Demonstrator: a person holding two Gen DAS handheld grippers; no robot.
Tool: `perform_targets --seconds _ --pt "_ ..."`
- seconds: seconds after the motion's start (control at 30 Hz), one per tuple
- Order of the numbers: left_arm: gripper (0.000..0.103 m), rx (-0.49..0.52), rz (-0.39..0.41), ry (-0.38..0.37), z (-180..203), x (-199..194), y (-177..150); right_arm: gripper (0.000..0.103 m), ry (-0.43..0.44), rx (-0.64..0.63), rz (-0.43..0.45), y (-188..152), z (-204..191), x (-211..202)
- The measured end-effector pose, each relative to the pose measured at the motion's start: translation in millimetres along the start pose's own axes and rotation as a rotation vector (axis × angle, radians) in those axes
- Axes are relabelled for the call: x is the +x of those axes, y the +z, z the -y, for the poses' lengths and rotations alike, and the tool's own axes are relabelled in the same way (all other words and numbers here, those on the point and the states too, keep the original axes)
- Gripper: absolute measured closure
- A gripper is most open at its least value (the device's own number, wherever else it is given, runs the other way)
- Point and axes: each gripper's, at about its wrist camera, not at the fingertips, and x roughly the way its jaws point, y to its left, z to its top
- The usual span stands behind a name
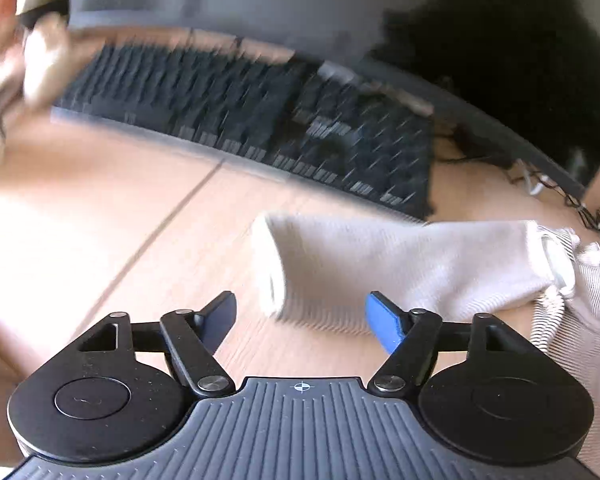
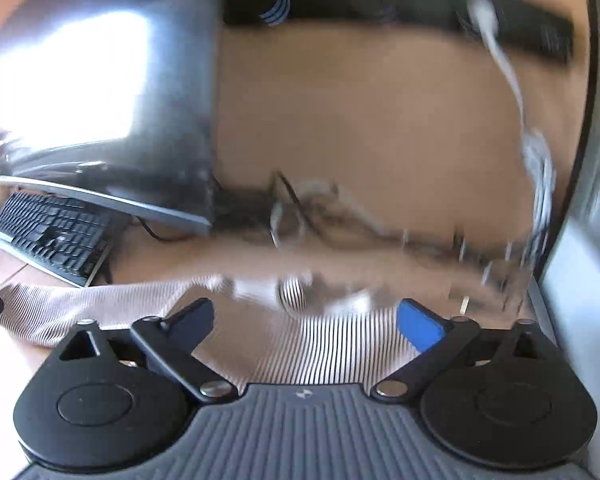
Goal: Fold clothes
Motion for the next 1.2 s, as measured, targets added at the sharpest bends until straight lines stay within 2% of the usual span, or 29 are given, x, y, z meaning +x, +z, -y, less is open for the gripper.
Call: perform_targets --seconds 0.1,0.17,0.2,0.23,0.27,0.37,0.43,0.5,0.63,0.8,0.93,1.07,1.2 --pt "0.029 -0.016 0.017 -0.060 0 11 2 0.019 0.015 -0.066 0.048 2 -17 -20" --pt "0.034 0.001 0.026 -0.072 6 17 6 0.019 0.025 -0.109 0.079 3 -29 -33" --pt "0.043 0.031 0.031 -0.056 12 20 7 0.019 0.030 -0.131 0.095 4 -35 -40" --pt "0.065 0.069 0.034 -0.036 19 23 8 0.020 0.036 -0.134 0.086 3 -40 -42" --pt "0.076 0.105 0.037 -0.018 25 26 10 0.021 0.041 -0.134 0.074 0 -44 -44" --pt "0.096 0.144 0.093 -0.043 39 13 23 0.028 0.059 -0.182 0.062 -7 -63 -47" --pt "0.096 0.147 0.155 -0.108 48 -11 37 0.034 0.073 -0.249 0.082 -9 -82 -53" --pt "0.097 0.145 0.224 -0.192 59 -41 53 0.048 0.096 -0.320 0.122 -8 -103 -56" --pt "0.098 0.172 0.313 -0.350 90 -93 73 0.048 0.150 -0.418 0.219 0 -146 -55" --pt "0.098 0.252 0.308 -0.519 142 -119 78 0.048 0.178 -0.444 0.320 17 -182 -42" --pt "0.098 0.277 0.252 -0.640 179 -121 77 0.048 0.138 -0.366 0.342 36 -174 -33" --pt "0.098 0.364 0.240 -0.712 226 -119 72 0.048 0.065 -0.305 0.365 43 -141 -43" --pt "0.098 0.446 0.184 -0.754 280 -99 60 0.048 -0.035 -0.242 0.351 39 -98 -52"
